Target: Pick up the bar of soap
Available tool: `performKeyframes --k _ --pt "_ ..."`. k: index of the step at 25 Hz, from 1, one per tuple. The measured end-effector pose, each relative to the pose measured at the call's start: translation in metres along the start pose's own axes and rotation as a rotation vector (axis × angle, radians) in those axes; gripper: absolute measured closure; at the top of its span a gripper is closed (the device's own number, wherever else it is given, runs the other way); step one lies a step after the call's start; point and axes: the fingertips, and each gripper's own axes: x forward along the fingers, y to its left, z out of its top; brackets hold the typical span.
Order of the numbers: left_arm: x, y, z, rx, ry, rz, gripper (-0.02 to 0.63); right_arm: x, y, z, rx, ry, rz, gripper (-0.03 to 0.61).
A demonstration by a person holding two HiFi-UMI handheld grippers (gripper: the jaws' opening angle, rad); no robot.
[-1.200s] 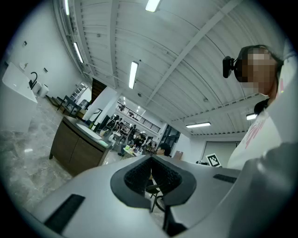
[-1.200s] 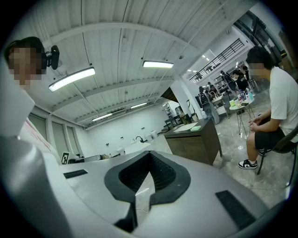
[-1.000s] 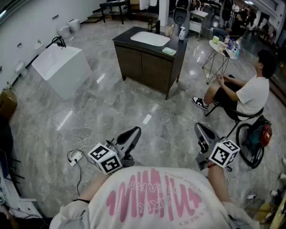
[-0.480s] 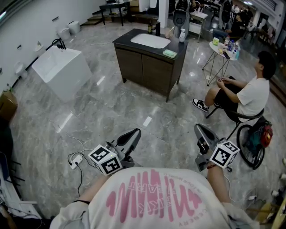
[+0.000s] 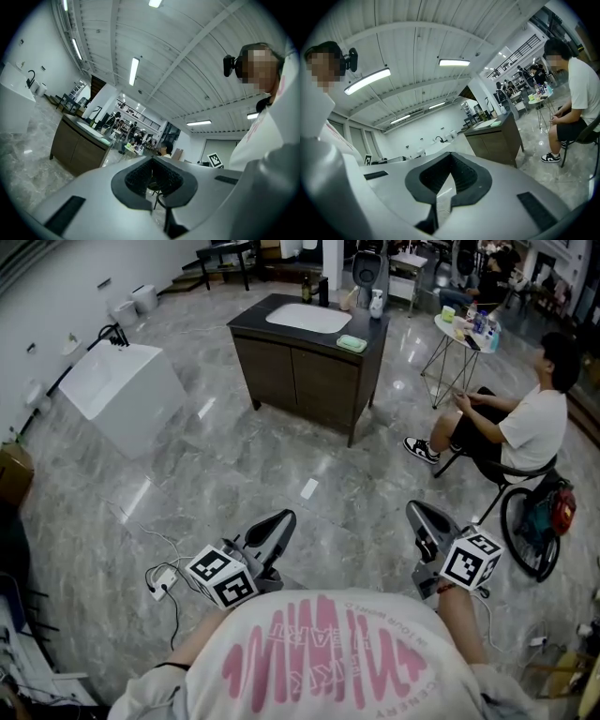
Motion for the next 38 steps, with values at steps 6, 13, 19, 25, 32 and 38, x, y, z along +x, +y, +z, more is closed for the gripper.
performKeyframes --k 6,13,19,25,32,38 --pt "0.004 0.002 -0.013 -0.033 0.022 -0.011 0.604 0.000 -0.004 -0.007 0.000 0.040 -0.023 0.568" --pt "0.010 -0.001 -0.020 -0.044 0.049 -0.033 0.604 0.001 -0.006 -0.023 0.028 0.084 -0.042 0.568" --pt "0.015 0.000 -0.023 -0.047 0.074 -0.039 0.604 0.007 -0.008 -0.022 0.030 0.116 -0.049 0.568" --pt "0.023 0.016 -0.019 -0.023 0.045 0.019 0.604 0.014 -0.019 -0.026 0.057 0.121 -0.033 0.568" --pt "0.046 0.035 0.000 -0.071 -0.053 0.067 0.604 0.028 -0.057 -0.013 0.092 0.122 -0.039 0.568" --pt "0.081 0.055 0.000 -0.104 -0.007 0.109 0.604 0.059 -0.077 -0.009 0.105 0.197 0.016 0.568"
